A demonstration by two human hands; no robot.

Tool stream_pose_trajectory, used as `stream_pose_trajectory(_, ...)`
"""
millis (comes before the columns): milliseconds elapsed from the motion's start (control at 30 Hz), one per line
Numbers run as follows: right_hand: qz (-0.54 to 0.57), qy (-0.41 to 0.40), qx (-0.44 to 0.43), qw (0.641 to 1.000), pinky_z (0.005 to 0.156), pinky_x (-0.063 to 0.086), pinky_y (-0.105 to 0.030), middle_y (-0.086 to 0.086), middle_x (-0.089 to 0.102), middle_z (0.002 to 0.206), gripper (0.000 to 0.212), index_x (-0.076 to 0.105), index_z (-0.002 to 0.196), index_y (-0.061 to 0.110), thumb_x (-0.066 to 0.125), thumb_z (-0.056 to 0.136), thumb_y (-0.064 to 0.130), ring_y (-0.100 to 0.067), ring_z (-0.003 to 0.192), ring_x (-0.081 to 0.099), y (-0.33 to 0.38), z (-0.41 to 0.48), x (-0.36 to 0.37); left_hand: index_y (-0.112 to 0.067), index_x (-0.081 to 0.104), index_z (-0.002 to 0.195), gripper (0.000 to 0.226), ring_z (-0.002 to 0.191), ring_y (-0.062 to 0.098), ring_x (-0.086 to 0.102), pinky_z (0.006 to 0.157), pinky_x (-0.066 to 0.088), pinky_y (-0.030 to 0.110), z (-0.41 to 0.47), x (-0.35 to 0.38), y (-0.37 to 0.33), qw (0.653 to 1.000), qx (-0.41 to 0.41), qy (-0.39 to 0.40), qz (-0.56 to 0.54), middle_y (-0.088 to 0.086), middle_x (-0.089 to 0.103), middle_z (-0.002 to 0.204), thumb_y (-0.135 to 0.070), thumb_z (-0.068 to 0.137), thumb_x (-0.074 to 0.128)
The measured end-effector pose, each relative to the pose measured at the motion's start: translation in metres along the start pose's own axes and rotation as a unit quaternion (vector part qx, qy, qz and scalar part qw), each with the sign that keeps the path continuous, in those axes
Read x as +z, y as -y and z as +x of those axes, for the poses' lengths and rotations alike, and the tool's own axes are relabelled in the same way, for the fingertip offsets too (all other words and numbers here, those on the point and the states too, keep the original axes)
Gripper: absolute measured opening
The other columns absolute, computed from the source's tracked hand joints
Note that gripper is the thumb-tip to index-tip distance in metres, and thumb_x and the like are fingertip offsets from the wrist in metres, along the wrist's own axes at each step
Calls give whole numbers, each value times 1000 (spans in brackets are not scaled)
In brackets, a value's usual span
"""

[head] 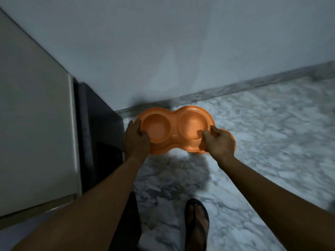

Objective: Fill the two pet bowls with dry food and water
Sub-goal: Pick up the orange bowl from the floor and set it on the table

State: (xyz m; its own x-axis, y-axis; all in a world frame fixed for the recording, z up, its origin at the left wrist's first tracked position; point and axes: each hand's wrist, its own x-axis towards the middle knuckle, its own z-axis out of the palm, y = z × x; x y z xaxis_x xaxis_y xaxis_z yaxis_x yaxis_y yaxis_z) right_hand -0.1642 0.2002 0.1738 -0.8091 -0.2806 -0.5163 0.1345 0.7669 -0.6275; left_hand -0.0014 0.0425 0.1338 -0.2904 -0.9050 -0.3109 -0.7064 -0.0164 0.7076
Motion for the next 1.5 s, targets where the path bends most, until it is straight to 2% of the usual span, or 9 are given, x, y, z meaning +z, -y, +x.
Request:
stream_pose_trajectory(133, 50, -25, 21, 998, 96, 56, -44, -8, 77, 112, 67, 62, 142, 21, 67, 82, 48, -30, 89, 76, 83, -108, -125, -12, 59, 132, 48, 122, 32, 55, 104, 42, 43, -75, -98, -131, 997, 62, -26, -40, 14, 61, 132, -20, 86, 50)
stream_pose_trajectory(333, 118, -69, -13, 990, 91, 60, -47, 15, 64, 77, 50, 67, 136, 18, 66, 88, 32, -27, 70, 76, 192, -279, -261, -11, 61, 130, 52, 126, 33, 52, 105, 40, 44, -171, -252, -279, 981, 181, -36, -65, 16, 58, 135, -31, 85, 43)
stream_pose_trajectory(433, 166, -83, -46, 982, 87, 62, -46, 20, 61, 83, 55, 64, 139, 18, 70, 87, 33, -23, 72, 76, 237, -358, -300, -14, 60, 133, 50, 130, 31, 50, 109, 37, 44, -214, -337, -324, 972, 215, -45, -82, 13, 56, 139, -32, 88, 47)
stream_pose_trajectory(567, 221, -56, -109, 967, 81, 65, -45, 0, 67, 115, 54, 64, 138, 16, 73, 88, 35, -25, 89, 74, 283, -434, -310, -19, 59, 134, 46, 123, 23, 54, 106, 40, 35, -259, -449, -341, 958, 265, -61, -89, 3, 60, 132, -36, 92, 52)
stream_pose_trajectory(833, 236, 51, -196, 950, 76, 66, -40, -7, 60, 143, 65, 59, 144, 14, 76, 87, 40, -24, 96, 69, 348, -575, -233, -36, 49, 139, 96, 125, 12, 52, 106, 44, 41, -334, -665, -265, 972, 222, -3, -78, -12, 52, 139, -60, 53, 86)
stream_pose_trajectory(967, 214, 108, -231, 943, 79, 65, -43, -8, 61, 141, 63, 60, 144, 14, 75, 88, 40, -29, 105, 68, 376, -654, -164, -36, 53, 132, 101, 114, 6, 58, 99, 49, 37, -375, -763, -199, 965, 248, -47, -65, -11, 58, 127, -48, 41, 95)
stream_pose_trajectory(1100, 202, 152, -252, 934, 80, 65, -42, -5, 65, 135, 63, 62, 142, 17, 75, 86, 44, -18, 82, 70, 394, -719, -83, -32, 58, 128, 99, 112, 12, 59, 96, 50, 37, -393, -841, -121, 961, 243, -120, -55, -9, 62, 124, -39, 36, 96)
stream_pose_trajectory(1267, 172, 211, -266, 925, 68, 61, -35, -7, 65, 134, 66, 56, 147, 17, 73, 89, 43, -26, 86, 72, 412, -806, 44, -31, 55, 131, 100, 113, 17, 57, 93, 48, 36, -391, -943, -5, 964, 194, -181, -22, -6, 60, 126, -42, 38, 91)
stream_pose_trajectory(1500, 127, 216, -240, 938, 85, 60, -43, -8, 64, 139, 67, 51, 151, 19, 70, 91, 44, -30, 103, 70, 418, -867, 160, -25, 51, 135, 103, 116, 23, 55, 97, 47, 42, -353, -1020, 90, 973, 163, -164, 4, 0, 58, 129, -36, 41, 94)
